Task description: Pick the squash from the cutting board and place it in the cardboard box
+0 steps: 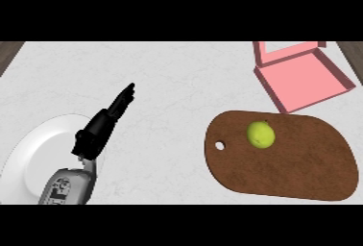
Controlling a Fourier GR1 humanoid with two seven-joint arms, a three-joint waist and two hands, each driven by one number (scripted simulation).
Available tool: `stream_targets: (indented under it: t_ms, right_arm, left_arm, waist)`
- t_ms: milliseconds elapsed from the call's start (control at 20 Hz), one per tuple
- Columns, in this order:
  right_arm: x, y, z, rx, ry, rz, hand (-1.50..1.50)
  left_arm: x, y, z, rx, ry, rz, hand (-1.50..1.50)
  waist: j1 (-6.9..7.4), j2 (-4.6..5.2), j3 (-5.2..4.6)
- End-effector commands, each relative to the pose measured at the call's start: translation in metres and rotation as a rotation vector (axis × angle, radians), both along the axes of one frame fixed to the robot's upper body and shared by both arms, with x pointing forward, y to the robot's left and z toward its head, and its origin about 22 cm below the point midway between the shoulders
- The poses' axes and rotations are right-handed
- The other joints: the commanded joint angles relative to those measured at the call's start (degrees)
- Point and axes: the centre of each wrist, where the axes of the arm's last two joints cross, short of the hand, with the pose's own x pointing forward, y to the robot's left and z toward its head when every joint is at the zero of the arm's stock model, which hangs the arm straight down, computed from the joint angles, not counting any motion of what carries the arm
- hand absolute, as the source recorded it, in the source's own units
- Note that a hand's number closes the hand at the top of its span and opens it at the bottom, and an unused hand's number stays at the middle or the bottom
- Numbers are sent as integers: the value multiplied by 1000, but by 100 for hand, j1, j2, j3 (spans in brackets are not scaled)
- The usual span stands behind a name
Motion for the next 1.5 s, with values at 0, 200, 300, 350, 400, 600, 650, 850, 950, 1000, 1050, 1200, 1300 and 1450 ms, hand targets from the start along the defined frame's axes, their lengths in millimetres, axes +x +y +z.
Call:
stream_targets:
  t_ms: [0,200,300,350,400,600,650,850,950,1000,1050,1200,1300,1450]
  right_arm:
    - [34,18,-5,33,19,-21,150]
    - [62,2,11,51,27,-35,150]
    - [72,31,5,53,28,-72,150]
    - [78,25,-10,63,26,-63,150]
    - [85,14,-8,53,23,-70,150]
    - [107,24,3,22,6,-112,150]
    - [123,26,-24,-25,29,-126,150]
    - [141,47,-43,-85,15,-104,150]
    - [151,44,-62,-96,29,-108,150]
    - [160,52,-56,-95,31,-128,150]
    - [163,60,-62,-132,43,-116,150]
    - [174,63,-103,-115,95,-121,150]
    - [181,50,-109,-25,204,-170,150]
    - [188,44,-125,54,319,-171,-150]
  left_arm:
    - [-4,-23,9,-2,-14,-6,0]
    - [3,-30,10,15,-14,-32,0]
    - [-12,-8,-1,7,3,-21,0]
    - [-5,-17,5,-7,7,-12,0]
    - [-3,2,18,-3,11,-7,0]
    - [-11,14,11,-13,12,-37,0]
    - [-5,-22,21,12,0,-50,0]
    - [-8,-14,16,1,1,-11,0]
    - [-4,-13,8,8,1,-10,0]
    - [0,-3,18,10,-1,-13,0]
    - [9,0,7,-15,4,-1,0]
    - [-7,-8,-15,-6,1,-18,0]
    - [-6,-6,8,12,-4,-18,0]
    - [7,-14,20,1,-9,-25,0]
  waist:
    - [98,14,1]
    - [119,24,2]
    - [131,14,-1]
    - [65,9,2]
    - [91,13,3]
    - [98,9,1]
    - [157,33,5]
    - [74,10,3]
    - [52,15,3]
    - [67,14,3]
    - [50,21,2]
    - [54,29,3]
    - [98,29,6]
    - [132,58,9]
